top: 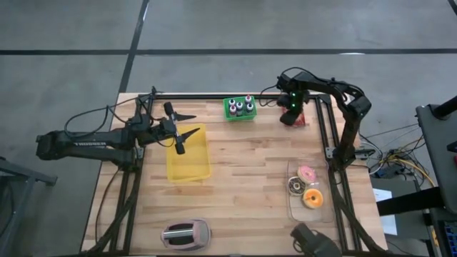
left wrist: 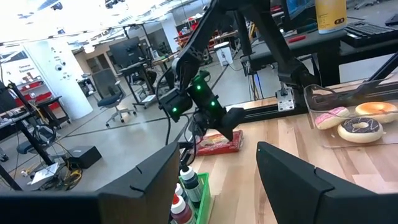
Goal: Pick & Place Food Item
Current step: Put the red popcorn bag into the yellow bin
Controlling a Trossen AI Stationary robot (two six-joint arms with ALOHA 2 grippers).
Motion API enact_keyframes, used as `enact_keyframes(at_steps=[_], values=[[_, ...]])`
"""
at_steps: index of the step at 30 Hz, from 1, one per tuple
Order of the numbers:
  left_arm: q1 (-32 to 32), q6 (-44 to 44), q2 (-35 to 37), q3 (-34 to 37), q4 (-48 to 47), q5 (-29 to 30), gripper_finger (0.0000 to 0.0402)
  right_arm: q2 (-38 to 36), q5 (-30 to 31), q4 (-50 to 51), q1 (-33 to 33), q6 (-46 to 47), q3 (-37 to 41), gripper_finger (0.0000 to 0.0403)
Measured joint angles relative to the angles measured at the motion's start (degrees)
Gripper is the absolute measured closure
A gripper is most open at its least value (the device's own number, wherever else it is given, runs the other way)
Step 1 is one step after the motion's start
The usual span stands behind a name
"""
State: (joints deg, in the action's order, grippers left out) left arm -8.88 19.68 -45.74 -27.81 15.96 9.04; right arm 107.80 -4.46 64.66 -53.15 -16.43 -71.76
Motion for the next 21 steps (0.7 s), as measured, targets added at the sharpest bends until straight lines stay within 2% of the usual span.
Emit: enact_keyframes(at_steps=[9, 16, 21], values=[[0.00, 0.00, 0.00, 0.00, -0.07, 0.00, 0.0184, 4.97, 0.78, 1.82, 0.09, -0.30, -2.48, 0.0396], [0.00, 0.00, 0.00, 0.00, -0.08, 0.00, 0.0184, 7.27, 0.02, 4.18, 3.69, -2.04, -3.27, 0.0395], [0.00, 0.00, 0.00, 0.00, -0.08, 0.00, 0.0184, 4.85, -6.08, 2.83, 7.17, -3.07, -4.18, 0.0395]])
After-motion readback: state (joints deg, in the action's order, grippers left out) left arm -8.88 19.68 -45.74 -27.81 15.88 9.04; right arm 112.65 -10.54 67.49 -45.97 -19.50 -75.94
